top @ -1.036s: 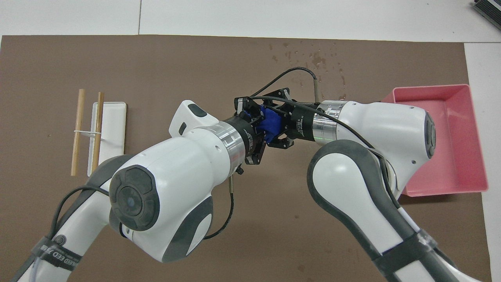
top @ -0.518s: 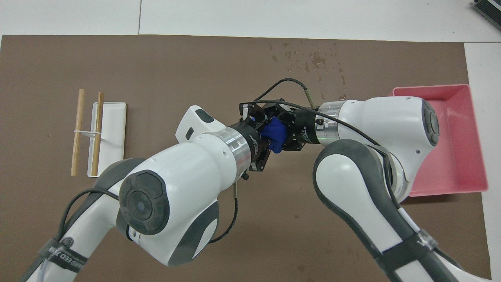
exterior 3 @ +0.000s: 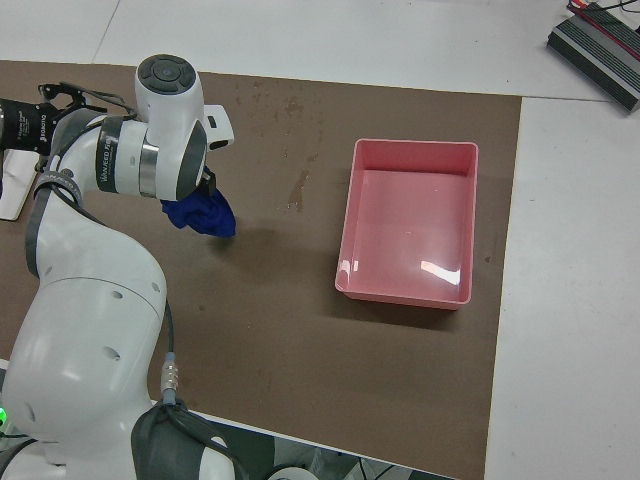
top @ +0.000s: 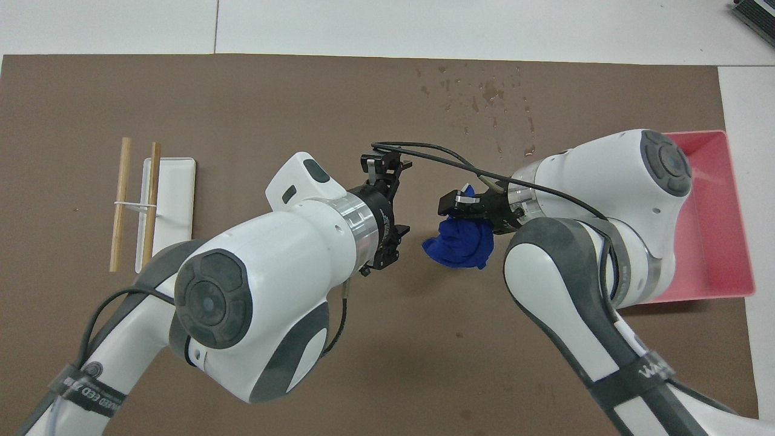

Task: Wipe water with towel using both arms
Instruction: 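Open the left gripper and pull the towel away with the right gripper, then lower the towel beside the pink box while the left gripper returns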

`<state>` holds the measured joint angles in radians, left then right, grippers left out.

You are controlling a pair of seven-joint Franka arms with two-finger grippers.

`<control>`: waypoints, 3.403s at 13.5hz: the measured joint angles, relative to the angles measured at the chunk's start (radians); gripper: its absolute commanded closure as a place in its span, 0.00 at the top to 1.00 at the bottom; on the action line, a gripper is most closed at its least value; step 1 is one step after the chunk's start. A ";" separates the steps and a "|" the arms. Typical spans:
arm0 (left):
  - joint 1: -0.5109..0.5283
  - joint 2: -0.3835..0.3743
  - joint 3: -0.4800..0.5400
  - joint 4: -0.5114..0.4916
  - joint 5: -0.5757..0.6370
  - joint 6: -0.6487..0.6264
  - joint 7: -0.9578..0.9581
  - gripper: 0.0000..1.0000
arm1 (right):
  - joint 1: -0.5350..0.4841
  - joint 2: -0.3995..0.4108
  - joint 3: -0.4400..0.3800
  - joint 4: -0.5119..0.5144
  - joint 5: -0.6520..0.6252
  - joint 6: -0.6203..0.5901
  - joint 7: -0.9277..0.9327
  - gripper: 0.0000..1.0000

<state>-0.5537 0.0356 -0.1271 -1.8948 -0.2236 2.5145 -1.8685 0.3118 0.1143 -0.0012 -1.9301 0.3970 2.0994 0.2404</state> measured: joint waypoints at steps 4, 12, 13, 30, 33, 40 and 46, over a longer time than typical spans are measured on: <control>0.132 -0.003 0.008 0.008 0.000 -0.145 0.380 1.00 | -0.048 0.019 -0.001 -0.026 -0.207 -0.004 -0.303 0.00; 0.342 -0.007 0.017 0.146 0.189 -0.581 1.165 1.00 | -0.095 0.100 0.000 -0.047 -0.595 0.207 -0.728 0.00; 0.347 -0.006 0.017 0.172 0.228 -0.647 1.248 1.00 | -0.100 0.106 0.000 -0.046 -0.612 0.237 -0.746 0.00; 0.523 -0.018 0.019 0.290 0.235 -1.001 1.820 1.00 | -0.152 0.413 0.005 0.136 -0.487 0.544 -0.761 0.00; 0.524 -0.036 0.018 0.280 0.223 -1.000 1.820 1.00 | -0.152 0.460 0.005 0.160 -0.482 0.587 -0.760 0.00; 0.528 -0.050 0.018 0.284 0.210 -1.002 1.820 1.00 | -0.157 0.471 0.007 0.186 -0.379 0.466 -0.721 0.00; 0.531 -0.050 0.014 0.283 0.210 -1.002 1.820 1.00 | -0.213 0.432 0.013 0.189 -0.104 0.180 -0.721 0.00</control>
<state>-0.0228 -0.0142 -0.1134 -1.6122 -0.0137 1.5130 -0.0483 0.0983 0.5466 0.0113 -1.7415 0.2928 2.2793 -0.4807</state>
